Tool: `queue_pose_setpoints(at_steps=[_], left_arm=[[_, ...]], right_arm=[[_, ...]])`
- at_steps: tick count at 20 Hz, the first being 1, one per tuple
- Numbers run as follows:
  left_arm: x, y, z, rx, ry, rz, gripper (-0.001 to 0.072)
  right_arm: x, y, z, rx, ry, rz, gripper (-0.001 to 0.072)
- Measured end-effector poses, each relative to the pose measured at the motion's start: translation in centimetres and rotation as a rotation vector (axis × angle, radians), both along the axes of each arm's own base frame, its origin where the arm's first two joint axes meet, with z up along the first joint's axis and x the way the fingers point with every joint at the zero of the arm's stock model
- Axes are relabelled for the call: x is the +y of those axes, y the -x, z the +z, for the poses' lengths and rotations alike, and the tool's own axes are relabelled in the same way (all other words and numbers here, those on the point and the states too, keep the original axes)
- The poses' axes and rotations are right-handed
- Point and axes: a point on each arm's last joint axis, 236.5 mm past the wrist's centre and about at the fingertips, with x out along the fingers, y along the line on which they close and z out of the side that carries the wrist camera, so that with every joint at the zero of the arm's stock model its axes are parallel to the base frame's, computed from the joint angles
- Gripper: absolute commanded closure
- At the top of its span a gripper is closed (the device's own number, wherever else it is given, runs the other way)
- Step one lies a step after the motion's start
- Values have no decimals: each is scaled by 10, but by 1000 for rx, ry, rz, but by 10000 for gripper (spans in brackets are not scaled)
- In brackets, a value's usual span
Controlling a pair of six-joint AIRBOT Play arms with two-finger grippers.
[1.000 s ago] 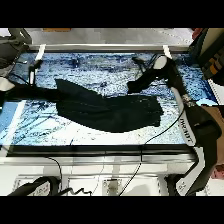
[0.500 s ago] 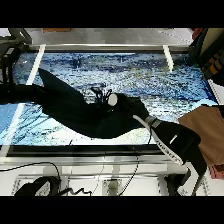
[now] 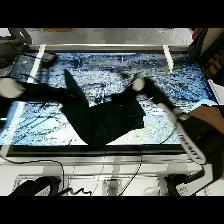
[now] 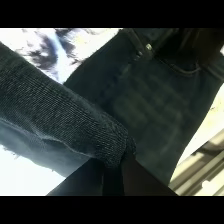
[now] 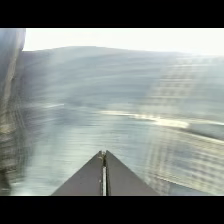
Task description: Fold the clothes and pants, and hang the long-sleeved shirts on hangers.
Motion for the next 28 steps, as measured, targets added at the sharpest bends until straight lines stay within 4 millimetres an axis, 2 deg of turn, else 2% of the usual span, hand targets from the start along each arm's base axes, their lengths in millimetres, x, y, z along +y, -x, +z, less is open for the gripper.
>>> queue_pose_setpoints(at_steps=[3, 4, 6, 7, 9, 10, 12, 14, 15, 16, 17, 21, 24, 26, 28], left_arm=[[-80, -4, -32, -15, 11, -76, 688], [-109, -6, -43, -36, 27, -95, 657], [-161, -7, -58, -89, 73, -120, -1], [-183, -5, -67, -110, 90, -135, 2], [-207, -2, -77, -141, 105, -150, 2], [-213, -2, -76, -153, 115, -150, 3], [-212, -5, -70, -174, 123, -141, 19], [-195, -16, -55, -214, 110, -120, 158], [-181, -22, -48, -229, 87, -109, 172], [-159, -31, -39, -244, 57, -87, 170], [-138, -39, -32, -249, 34, -56, 169], [-21, -69, -7, -213, -37, 167, 169], [68, -78, 0, -156, -76, 359, 170], [111, -73, -5, -94, -97, 453, 169], [142, -64, -12, -32, -121, 516, 170]], right_arm=[[-82, -22, 39, -54, 22, -143, 675], [-108, -27, 51, -73, 26, -192, 676], [-151, -31, 66, -94, 40, -270, 675], [-169, -32, 70, -100, 46, -298, 675], [-198, -30, 71, -102, 80, -306, 676], [-210, -29, 70, -105, 99, -296, 676], [-232, -24, 58, -81, 136, -260, 676], [-239, -16, 41, -33, 123, -184, 675], [-235, -10, 31, -1, 86, -140, 605], [-226, -7, 23, 23, 37, -105, 281], [-216, -4, 16, 45, -10, -78, 13], [-170, 10, -20, 129, -86, 35, 9], [-129, 19, -37, 138, -63, 144, 12], [-106, 17, -45, 103, -23, 192, 17], [-91, 13, -53, 71, 36, 208, 24]])
